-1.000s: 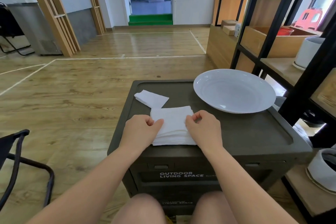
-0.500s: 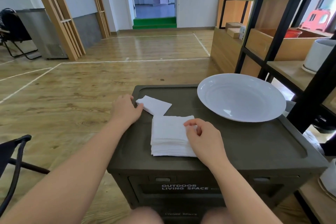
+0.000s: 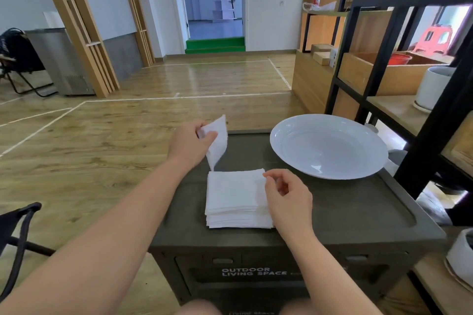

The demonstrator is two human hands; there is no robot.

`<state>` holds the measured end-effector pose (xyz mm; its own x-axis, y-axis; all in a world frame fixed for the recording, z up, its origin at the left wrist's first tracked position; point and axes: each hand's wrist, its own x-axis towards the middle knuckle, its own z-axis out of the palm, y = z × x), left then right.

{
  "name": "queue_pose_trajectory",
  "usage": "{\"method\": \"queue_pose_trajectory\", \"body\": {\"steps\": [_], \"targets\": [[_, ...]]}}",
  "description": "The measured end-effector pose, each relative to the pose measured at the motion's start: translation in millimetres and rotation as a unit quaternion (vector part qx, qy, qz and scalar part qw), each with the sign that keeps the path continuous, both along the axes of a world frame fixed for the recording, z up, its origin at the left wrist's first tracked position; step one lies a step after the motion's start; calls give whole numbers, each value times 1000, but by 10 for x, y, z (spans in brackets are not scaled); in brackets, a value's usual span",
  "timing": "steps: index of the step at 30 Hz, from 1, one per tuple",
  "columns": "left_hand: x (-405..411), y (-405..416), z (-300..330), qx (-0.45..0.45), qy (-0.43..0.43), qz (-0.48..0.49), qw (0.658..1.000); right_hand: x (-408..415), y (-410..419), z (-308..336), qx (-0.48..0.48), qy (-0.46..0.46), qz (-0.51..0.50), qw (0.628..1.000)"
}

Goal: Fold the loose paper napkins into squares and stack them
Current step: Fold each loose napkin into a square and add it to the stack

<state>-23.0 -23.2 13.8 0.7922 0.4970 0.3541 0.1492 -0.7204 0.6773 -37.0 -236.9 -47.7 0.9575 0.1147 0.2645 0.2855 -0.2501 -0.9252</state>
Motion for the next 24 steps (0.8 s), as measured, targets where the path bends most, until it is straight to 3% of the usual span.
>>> {"method": "queue_pose_trajectory", "body": {"steps": [2,4,7,8,10,12,14,18,21,24], "targets": [[-132,-146,217,-37,-51,-98,993,-22,28,127,11,22,39,999],[-287,-298,408,-89,-92,-197,972,-5,55,328,78,148,109,980],[-481,-432,576,-144,-93,-291,941,94,-11,603,246,377,227,863],[-530,-440,597,-155,-75,-304,937,129,-46,654,284,401,244,836],[-605,-422,600,-157,-21,-310,937,173,-78,731,316,419,249,814],[-640,-384,557,-132,24,-295,946,193,-83,788,300,418,243,822],[-643,-369,497,-141,34,-264,954,189,-67,817,248,397,222,855],[-636,-417,400,-277,5,-209,938,195,-14,749,65,279,117,951],[-614,-406,182,-285,22,-61,956,201,-10,678,86,267,81,956],[-700,-445,-96,-335,93,-2,938,236,-84,576,204,338,56,917]]}}
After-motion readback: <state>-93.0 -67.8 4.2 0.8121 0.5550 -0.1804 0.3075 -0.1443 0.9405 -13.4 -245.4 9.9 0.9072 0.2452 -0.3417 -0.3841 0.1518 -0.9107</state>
